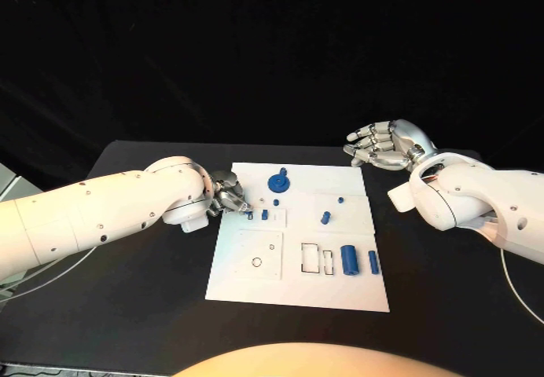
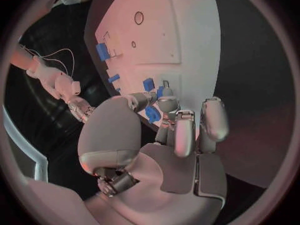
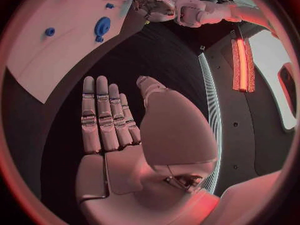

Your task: Assemble the parts on the task board

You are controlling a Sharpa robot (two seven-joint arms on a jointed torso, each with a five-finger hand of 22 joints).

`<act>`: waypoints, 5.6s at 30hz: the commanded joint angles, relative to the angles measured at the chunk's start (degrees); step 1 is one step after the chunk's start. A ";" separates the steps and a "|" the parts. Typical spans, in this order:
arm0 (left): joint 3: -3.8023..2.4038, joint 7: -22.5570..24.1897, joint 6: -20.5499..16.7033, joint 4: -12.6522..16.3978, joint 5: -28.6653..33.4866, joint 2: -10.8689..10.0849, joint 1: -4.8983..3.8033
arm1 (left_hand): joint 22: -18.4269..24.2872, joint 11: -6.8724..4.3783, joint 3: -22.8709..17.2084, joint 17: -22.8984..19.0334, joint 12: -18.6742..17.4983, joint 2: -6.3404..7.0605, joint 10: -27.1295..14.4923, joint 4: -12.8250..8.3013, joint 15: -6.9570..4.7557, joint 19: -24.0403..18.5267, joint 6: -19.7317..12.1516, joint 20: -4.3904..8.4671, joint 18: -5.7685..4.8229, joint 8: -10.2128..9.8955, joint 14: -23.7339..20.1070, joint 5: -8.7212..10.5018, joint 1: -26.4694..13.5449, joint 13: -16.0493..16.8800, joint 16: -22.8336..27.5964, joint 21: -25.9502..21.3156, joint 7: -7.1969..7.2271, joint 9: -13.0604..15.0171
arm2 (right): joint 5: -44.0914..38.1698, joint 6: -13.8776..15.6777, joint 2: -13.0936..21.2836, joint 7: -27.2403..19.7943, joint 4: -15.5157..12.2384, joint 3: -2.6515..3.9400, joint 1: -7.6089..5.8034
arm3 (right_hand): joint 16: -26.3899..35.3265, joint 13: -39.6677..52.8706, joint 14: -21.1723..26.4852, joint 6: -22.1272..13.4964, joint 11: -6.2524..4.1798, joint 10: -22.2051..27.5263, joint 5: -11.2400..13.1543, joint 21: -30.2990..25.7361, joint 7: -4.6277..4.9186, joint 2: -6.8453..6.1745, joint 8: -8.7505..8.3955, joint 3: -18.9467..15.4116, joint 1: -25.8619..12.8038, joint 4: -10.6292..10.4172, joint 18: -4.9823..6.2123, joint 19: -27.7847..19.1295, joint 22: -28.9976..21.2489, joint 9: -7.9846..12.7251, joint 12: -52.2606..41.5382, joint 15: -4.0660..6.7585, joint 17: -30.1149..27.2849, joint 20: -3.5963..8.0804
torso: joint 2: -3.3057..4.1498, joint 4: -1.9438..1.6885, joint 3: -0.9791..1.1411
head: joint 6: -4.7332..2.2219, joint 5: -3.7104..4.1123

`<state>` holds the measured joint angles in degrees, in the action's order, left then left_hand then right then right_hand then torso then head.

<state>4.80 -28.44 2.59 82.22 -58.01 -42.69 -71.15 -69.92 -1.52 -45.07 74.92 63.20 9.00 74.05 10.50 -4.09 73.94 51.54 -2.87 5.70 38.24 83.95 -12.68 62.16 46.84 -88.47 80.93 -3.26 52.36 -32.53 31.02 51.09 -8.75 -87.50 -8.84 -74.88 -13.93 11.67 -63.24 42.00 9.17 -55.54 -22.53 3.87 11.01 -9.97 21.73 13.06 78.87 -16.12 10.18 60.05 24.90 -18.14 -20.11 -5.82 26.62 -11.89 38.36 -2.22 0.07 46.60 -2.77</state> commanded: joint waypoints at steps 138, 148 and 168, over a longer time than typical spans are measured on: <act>0.64 -2.03 17.64 -9.39 -1.78 7.79 -3.72 | -0.77 -0.06 -10.49 13.98 1.18 -0.85 1.47 -12.89 -0.38 0.71 2.08 0.54 -1.12 -1.14 5.75 -1.56 -1.38 1.51 -1.03 0.72 0.62 -0.88 | -1.25 -0.83 -0.75 -0.75 0.75 -0.02 0.87 | 1.42 -1.55 0.66 -0.15 0.19 -0.38 -0.66 -0.20 2.31 -0.67 0.78 0.61 -0.09 -0.12 0.23 -0.65 -1.63 0.37 0.27 -0.42 -0.63 -0.51 | 0.06 0.08 0.02 | 2.35 -0.37; 0.70 -1.86 17.53 -8.95 -1.90 7.69 -3.34 | -0.78 -0.06 -10.48 13.97 1.26 -0.86 1.53 -12.90 -0.39 0.71 2.10 0.54 -1.12 -1.16 5.74 -1.60 -1.40 1.64 -1.02 0.72 0.62 -0.89 | -1.25 -0.49 -0.72 -0.97 0.74 -0.02 0.88 | 1.46 -1.61 0.67 -0.13 0.19 -0.40 -0.66 -0.20 2.31 -0.67 0.80 0.62 -0.11 -0.13 0.23 -0.67 -1.69 0.38 0.27 -0.43 -0.66 -0.52 | 0.00 -0.04 0.03 | 2.61 -0.40; 0.71 -2.00 17.41 -8.31 -2.29 7.21 -2.90 | -0.81 -0.06 -10.45 13.98 1.23 -0.89 1.53 -12.95 -0.39 0.73 2.17 0.56 -1.13 -1.23 5.75 -1.72 -1.49 1.59 -1.03 0.74 0.62 -0.92 | -1.25 -0.54 -0.82 -0.91 0.84 -0.02 0.89 | 1.52 -1.74 0.62 -0.06 0.17 -0.49 -0.69 -0.17 2.29 -0.66 0.86 0.67 -0.12 -0.13 0.25 -0.67 -1.84 0.41 0.24 -0.42 -0.70 -0.52 | -0.01 0.01 -0.04 | 2.81 -0.69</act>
<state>5.49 -30.87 19.71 73.77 -60.16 -35.52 -74.14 -70.63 -1.62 -45.61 74.91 64.07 8.57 75.16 7.89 -4.07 74.33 53.01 -2.47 5.70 36.69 83.94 -14.16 60.34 48.42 -89.13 81.37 -3.04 51.41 -33.23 30.83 50.34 -8.91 -86.64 -8.86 -74.03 -12.70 10.01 -62.83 42.00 9.34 -55.71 -22.97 3.88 11.01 -9.97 22.40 13.37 78.87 -16.12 10.18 59.63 23.15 -17.81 -20.11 -6.23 25.99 -12.31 38.34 -2.28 0.03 49.47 -3.42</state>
